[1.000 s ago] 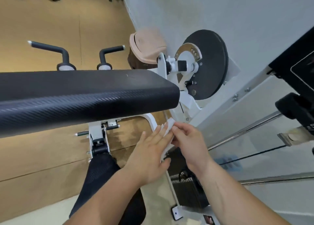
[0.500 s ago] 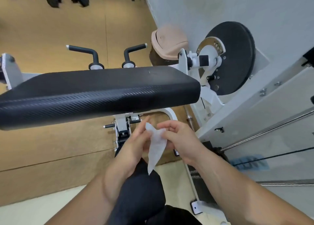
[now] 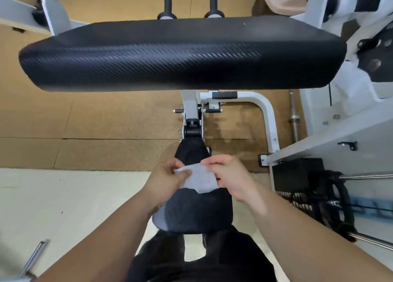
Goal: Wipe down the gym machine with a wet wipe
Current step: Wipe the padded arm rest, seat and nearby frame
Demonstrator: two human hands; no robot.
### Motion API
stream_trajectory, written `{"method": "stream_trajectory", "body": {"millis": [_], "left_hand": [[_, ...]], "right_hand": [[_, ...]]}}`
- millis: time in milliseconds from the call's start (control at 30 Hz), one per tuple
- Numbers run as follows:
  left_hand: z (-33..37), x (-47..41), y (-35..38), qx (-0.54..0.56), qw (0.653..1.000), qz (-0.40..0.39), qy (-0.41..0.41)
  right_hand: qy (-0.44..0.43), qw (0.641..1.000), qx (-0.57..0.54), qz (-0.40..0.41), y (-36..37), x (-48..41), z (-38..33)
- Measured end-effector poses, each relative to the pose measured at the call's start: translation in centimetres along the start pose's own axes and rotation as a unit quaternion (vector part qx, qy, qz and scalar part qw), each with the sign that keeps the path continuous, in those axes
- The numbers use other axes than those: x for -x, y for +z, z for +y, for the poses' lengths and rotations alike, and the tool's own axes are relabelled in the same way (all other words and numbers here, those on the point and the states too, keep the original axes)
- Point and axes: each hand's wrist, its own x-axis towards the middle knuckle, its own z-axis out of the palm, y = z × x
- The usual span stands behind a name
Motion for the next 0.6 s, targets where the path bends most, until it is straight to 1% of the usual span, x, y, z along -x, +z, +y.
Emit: {"method": "stream_trajectory", "body": {"millis": [67, 200, 333, 400, 533, 600], "left_hand": [[-1.7, -0.4, 0.2, -0.005, 1.0, -0.013, -0.02], [-5.7, -1.7, -0.9, 0.001, 0.995, -0.038, -0.087], [-8.5, -3.5, -3.3, 0.007, 0.994, -0.044, -0.101], [-9.6, -4.7, -4.8, 0.011, 0.992, -0.07, -0.103], [-11.7, -6.8, -7.8, -0.022, 0.987, -0.133, -0.091], [-12.6, -7.7, -8.9, -0.046, 0.983, -0.155, -0.09]], "right_hand": [[0.02, 1.0, -0.005, -0.016, 1.2, -0.6, 1.5], [0.037, 0.998, 0.043, -0.012, 3.7, -2.1, 4.6], [0.07, 0.996, 0.048, 0.009, 6.2, -2.8, 6.0], [0.075, 0.995, 0.055, 0.039, 8.0, -3.3, 6.5], [0.067, 0.985, 0.093, 0.132, 11.2, -4.6, 7.6], [0.08, 0.978, 0.081, 0.174, 12.1, -5.1, 7.9]]}}
